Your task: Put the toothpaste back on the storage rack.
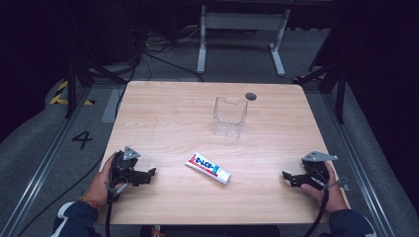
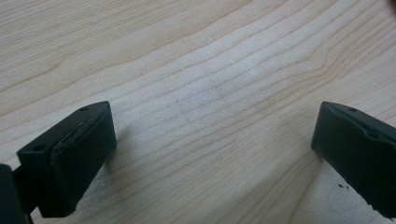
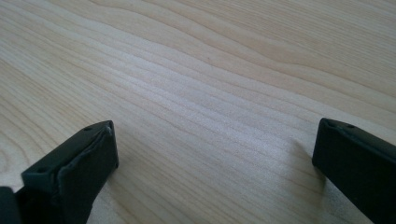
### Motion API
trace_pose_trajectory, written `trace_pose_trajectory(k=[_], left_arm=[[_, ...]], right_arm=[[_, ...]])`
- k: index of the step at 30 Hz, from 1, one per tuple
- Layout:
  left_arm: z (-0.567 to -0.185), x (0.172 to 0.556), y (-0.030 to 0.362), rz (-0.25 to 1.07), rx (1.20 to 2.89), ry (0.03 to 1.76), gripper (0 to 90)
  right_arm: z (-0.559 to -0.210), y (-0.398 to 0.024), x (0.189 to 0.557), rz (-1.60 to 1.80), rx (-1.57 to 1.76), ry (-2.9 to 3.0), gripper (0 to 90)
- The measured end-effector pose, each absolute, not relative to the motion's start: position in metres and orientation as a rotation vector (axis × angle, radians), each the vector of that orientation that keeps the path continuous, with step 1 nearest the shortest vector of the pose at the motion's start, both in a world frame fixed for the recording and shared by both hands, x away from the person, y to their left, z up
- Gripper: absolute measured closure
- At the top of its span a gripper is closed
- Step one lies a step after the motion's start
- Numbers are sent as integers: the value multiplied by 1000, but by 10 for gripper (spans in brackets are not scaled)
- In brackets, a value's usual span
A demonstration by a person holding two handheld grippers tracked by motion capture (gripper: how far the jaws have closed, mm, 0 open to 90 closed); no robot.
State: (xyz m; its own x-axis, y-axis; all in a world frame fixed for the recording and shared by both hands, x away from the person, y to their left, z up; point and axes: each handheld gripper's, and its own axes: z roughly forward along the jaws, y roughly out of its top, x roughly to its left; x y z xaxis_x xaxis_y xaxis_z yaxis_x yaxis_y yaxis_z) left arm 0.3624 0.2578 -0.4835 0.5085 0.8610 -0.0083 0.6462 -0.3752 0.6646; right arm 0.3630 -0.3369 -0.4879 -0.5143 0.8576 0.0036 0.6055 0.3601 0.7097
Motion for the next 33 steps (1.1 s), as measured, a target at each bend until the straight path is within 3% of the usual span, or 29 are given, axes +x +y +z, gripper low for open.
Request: trace_pose_trajectory(k=[9,13,15,33], left_arm=[[-484,365,257,463,2145,1219,1],[-483,366,259,442,2171,1170,5],[-483,366,260,438,2178,1153,5],[-483,369,261,428,2190,1120,4]], right_arm=[[-483,-334,363,887,1229,2298,13],[-478,-331,362,907,1204,2356,182],[-475,-326,362,887,1191,2374,153],[-438,-246,365,976,916,2551,207]])
